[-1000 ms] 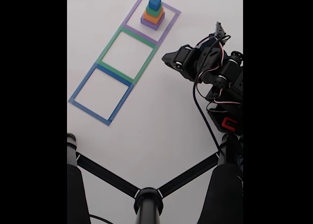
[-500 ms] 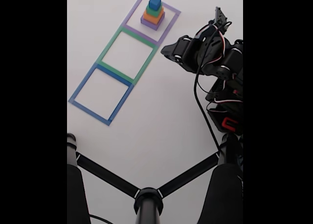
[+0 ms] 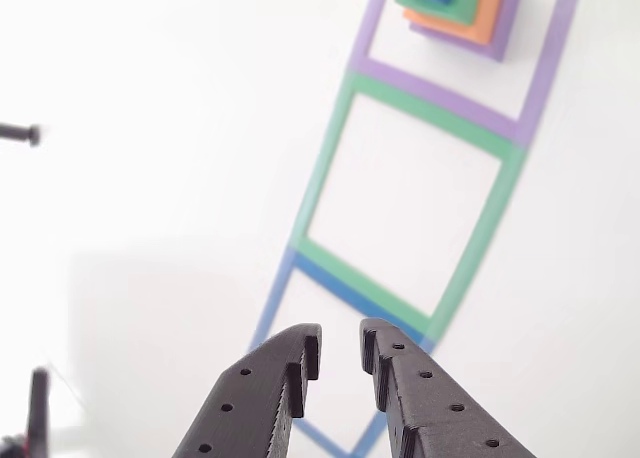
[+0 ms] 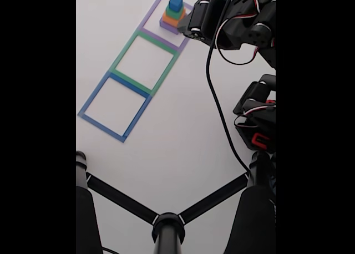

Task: Tower of hanoi

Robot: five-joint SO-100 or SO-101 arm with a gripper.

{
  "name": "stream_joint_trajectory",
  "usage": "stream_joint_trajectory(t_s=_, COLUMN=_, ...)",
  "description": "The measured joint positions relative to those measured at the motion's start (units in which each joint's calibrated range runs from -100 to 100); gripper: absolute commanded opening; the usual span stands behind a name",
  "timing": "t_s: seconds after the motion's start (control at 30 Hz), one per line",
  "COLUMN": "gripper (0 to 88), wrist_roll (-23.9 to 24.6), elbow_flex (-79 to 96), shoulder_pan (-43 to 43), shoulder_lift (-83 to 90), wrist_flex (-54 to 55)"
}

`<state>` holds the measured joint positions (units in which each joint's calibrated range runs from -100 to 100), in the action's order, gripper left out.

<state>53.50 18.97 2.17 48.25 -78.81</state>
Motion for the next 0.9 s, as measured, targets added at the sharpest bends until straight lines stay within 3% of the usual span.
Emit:
stream_joint_trajectory(t_s=0.1, gripper=0.0, wrist_roll=-22.86, elbow_flex=-6.53, shoulder_pan=1.06, shoulder_lift=-2.20, wrist_flex=-3.61)
stream_joint_trajectory(t_s=0.2, gripper=0.0, wrist_roll=-51.23, elbow_flex=-10.62, shoulder_pan=1.96, shoulder_lift=-2.28, wrist_flex=-5.38)
stream_joint_trajectory(t_s=0.3, gripper=0.0, wrist_roll=-71.92, elbow_flex=-14.53, shoulder_pan=2.29, shoulder_lift=-3.21, wrist_flex=-9.07)
stream_joint_trajectory(t_s=0.53, gripper=0.0, wrist_roll=-91.82, elbow_flex=-16.80, shoulder_pan=3.44, shoulder_lift=-3.21, wrist_flex=-11.64)
stream_joint_trajectory(t_s=0.67, gripper=0.0, wrist_roll=-99.70, elbow_flex=-16.80, shoulder_pan=4.83, shoulder_lift=-3.12, wrist_flex=-12.60)
stream_joint_trajectory(t_s=0.9, gripper=0.4, wrist_roll=-130.84, elbow_flex=-14.97, shoulder_pan=8.60, shoulder_lift=-1.52, wrist_flex=-14.45)
